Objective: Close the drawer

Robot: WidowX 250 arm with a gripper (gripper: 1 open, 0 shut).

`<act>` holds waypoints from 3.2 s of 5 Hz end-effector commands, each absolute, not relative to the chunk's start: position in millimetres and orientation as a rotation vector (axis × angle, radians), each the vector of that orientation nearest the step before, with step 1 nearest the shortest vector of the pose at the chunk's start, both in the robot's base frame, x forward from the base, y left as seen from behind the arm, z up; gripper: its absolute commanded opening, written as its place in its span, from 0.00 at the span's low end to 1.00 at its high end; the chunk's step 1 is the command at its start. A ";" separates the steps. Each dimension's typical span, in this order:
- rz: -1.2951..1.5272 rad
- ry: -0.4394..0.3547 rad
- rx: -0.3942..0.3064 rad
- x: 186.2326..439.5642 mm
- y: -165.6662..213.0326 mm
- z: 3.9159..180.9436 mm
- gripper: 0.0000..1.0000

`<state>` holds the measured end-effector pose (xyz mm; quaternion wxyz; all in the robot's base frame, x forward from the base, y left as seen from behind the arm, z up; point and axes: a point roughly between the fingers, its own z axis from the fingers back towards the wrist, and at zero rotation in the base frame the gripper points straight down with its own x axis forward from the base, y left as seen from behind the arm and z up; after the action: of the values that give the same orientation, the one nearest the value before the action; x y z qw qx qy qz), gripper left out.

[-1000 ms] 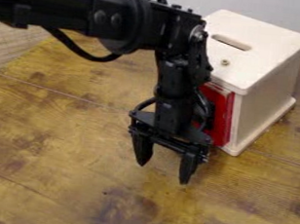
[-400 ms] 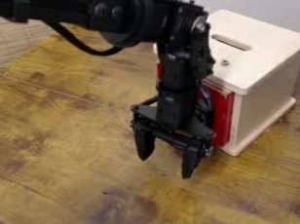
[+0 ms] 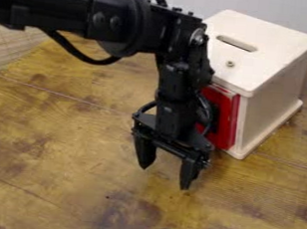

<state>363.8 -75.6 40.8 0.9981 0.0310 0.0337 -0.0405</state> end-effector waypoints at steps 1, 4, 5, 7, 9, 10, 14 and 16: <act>-0.026 -0.057 0.067 386.9 -55.1 79.5 1.00; 0.053 -0.076 0.082 390.5 -67.9 74.0 1.00; 0.018 -0.082 0.084 389.1 -78.6 69.4 1.00; 0.039 -0.091 0.093 380.2 -79.3 73.2 1.00; 0.116 -0.103 0.104 379.0 -81.0 78.2 1.00; 0.134 -0.105 0.106 382.1 -83.4 81.6 1.00; 0.161 -0.135 0.113 378.6 -92.0 94.4 1.00; 0.213 -0.146 0.119 379.0 -89.8 83.5 1.00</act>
<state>366.9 -87.2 49.1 0.9917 0.0715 -0.0180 0.1057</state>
